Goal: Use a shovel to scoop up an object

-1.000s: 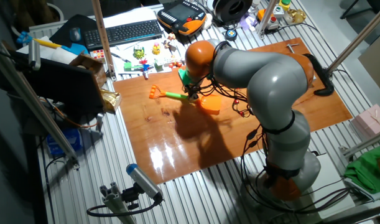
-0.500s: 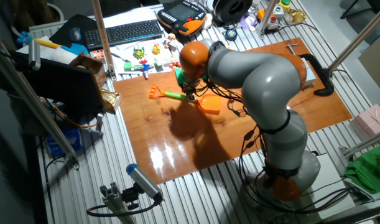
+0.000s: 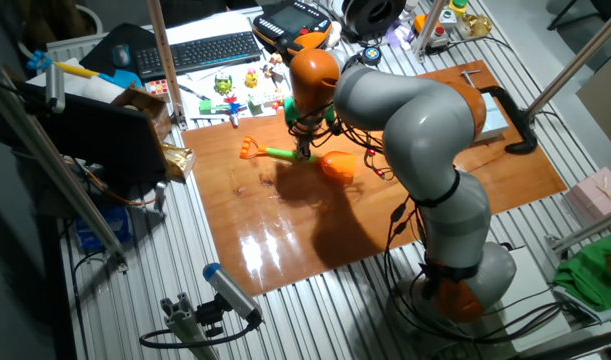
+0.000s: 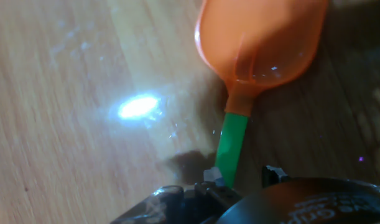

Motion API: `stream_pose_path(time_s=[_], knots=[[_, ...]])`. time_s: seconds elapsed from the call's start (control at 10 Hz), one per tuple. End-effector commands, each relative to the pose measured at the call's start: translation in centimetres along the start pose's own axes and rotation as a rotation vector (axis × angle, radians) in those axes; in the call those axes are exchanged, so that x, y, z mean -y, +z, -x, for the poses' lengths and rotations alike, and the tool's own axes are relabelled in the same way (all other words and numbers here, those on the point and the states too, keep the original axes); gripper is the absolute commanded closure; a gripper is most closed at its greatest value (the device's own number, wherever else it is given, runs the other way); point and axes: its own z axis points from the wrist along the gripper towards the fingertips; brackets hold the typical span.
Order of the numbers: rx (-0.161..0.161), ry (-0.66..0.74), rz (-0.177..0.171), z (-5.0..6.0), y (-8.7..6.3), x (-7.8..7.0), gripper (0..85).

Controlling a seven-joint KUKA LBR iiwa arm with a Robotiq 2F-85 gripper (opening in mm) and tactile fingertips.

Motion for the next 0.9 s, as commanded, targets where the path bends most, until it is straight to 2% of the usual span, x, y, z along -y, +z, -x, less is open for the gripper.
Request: stream_pose_path(time_s=[0.0, 0.2, 0.5, 0.8], knots=[[0.006, 0.013, 0.006, -0.3, 0.2, -0.2, 43.7], [-0.002, 0.008, 0.011, -0.9, 1.1, -0.9, 42.3], [-0.017, 0.022, 0.039, -1.2, 1.9, -1.3, 42.0], [-0.01, 0.023, 0.049, -1.7, 2.9, -1.3, 42.0]])
